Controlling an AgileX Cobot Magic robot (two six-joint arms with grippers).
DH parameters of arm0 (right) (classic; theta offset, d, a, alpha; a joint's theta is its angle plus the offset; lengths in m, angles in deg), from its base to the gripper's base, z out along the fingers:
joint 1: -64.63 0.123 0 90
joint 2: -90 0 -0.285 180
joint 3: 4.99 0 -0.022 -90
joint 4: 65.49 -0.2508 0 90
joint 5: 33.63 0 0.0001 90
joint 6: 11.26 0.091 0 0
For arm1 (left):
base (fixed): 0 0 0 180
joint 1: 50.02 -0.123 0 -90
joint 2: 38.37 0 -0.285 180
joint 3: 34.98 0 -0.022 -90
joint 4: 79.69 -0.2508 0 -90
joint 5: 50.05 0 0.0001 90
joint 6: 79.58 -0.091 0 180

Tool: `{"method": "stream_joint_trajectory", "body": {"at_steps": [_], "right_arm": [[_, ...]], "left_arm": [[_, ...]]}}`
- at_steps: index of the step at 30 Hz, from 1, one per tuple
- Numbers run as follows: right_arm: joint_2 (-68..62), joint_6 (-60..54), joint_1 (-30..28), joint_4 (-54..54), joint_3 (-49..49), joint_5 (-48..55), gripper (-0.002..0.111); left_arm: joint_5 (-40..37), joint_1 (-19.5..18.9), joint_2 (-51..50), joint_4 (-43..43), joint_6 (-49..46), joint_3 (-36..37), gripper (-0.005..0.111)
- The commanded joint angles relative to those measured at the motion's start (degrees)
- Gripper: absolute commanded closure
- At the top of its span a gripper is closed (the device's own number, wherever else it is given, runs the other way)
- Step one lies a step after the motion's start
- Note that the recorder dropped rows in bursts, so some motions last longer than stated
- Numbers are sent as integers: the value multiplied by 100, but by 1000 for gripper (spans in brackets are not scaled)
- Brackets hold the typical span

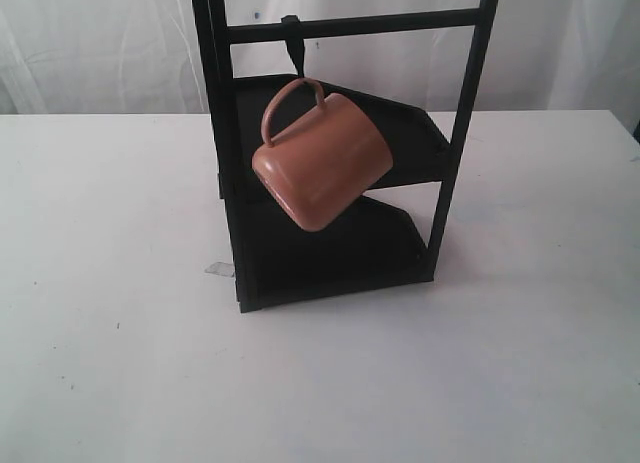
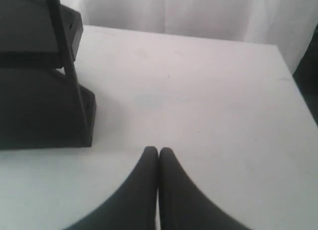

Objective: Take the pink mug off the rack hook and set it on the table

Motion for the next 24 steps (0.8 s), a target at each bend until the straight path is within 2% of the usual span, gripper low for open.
{"method": "stream_joint_trajectory", "body": {"at_steps": [1,5,8,13,18,21,24], "right_arm": [[-356,-69,23,-258,-258,543,108],[-916,-227,108,-564,-599,1141,108],[-1719,-867,302,-1019,-966,1805,108],[-3043,-2437,556,-2283,-1819,2948,108],[-3507,-4180,594,-3860,-2440,4040,108],[-3493,-4988,594,-4589,-2536,4268,108],[-3481,-5718,594,-5024,-2562,4056,108]], "left_arm": [[25,34,8,-5,37,12,107],[25,34,8,-5,37,12,107],[25,34,8,-5,37,12,107],[25,34,8,-5,37,12,107],[25,34,8,-5,37,12,107],[25,34,8,-5,37,12,107],[25,34,8,-5,37,12,107]]}}
